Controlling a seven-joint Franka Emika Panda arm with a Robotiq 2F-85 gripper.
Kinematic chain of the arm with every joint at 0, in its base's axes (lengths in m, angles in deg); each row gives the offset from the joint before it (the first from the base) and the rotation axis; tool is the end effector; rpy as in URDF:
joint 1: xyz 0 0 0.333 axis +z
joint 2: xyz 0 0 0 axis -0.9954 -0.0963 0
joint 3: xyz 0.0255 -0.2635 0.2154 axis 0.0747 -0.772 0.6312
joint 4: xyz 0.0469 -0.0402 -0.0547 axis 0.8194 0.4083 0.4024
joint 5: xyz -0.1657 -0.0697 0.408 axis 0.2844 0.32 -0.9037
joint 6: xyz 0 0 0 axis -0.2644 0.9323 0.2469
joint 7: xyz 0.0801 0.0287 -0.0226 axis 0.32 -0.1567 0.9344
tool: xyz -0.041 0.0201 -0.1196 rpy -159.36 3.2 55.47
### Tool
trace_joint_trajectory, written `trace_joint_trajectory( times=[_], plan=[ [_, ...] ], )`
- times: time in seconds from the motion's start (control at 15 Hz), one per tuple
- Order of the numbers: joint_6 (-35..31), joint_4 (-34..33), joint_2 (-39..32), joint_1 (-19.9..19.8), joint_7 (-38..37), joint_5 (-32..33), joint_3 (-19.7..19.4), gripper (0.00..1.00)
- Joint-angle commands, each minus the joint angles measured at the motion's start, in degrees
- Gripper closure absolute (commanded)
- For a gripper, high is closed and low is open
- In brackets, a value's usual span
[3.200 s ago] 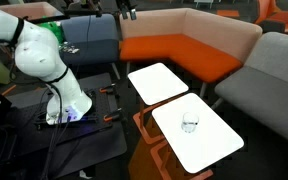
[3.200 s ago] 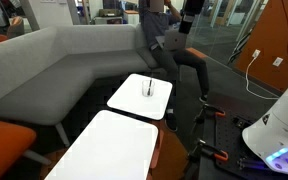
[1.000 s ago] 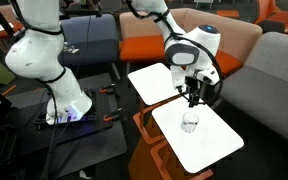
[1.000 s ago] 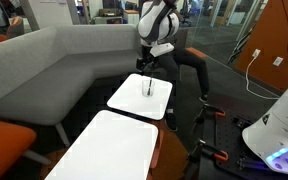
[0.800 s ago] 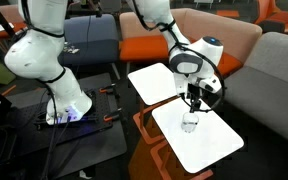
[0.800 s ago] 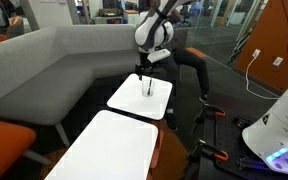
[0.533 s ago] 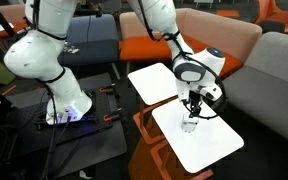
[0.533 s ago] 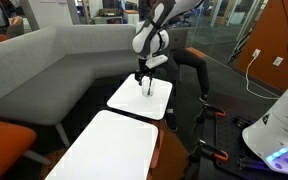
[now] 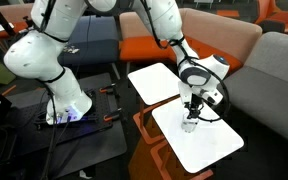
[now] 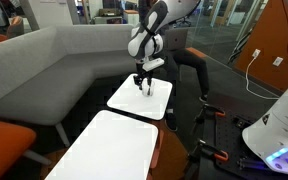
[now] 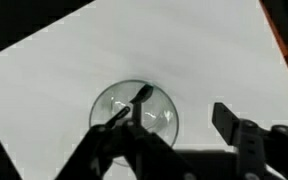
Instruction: Move the cup slightly backwards
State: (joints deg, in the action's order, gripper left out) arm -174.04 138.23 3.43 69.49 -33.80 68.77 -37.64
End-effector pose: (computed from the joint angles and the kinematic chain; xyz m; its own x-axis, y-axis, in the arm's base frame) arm 0.6250 -0.2427 0.0336 0.9160 -0.3571 -0.1828 -0.3603 -0.9327 0.0165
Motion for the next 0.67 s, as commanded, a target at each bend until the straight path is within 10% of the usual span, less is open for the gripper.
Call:
trace_joint_trajectory(
  times=[0.0, 0.4, 0.6],
  plan=[
    [4.30, -3.03, -1.52, -0.81, 1.42, 0.33, 0.59, 0.55],
    [4.79, -4.26, -3.40, 0.14, 0.98, 1.98, -0.16, 0.99],
    [4.23, -4.25, -3.26, 0.30, 0.73, 3.06, -0.68, 1.00]
  ],
)
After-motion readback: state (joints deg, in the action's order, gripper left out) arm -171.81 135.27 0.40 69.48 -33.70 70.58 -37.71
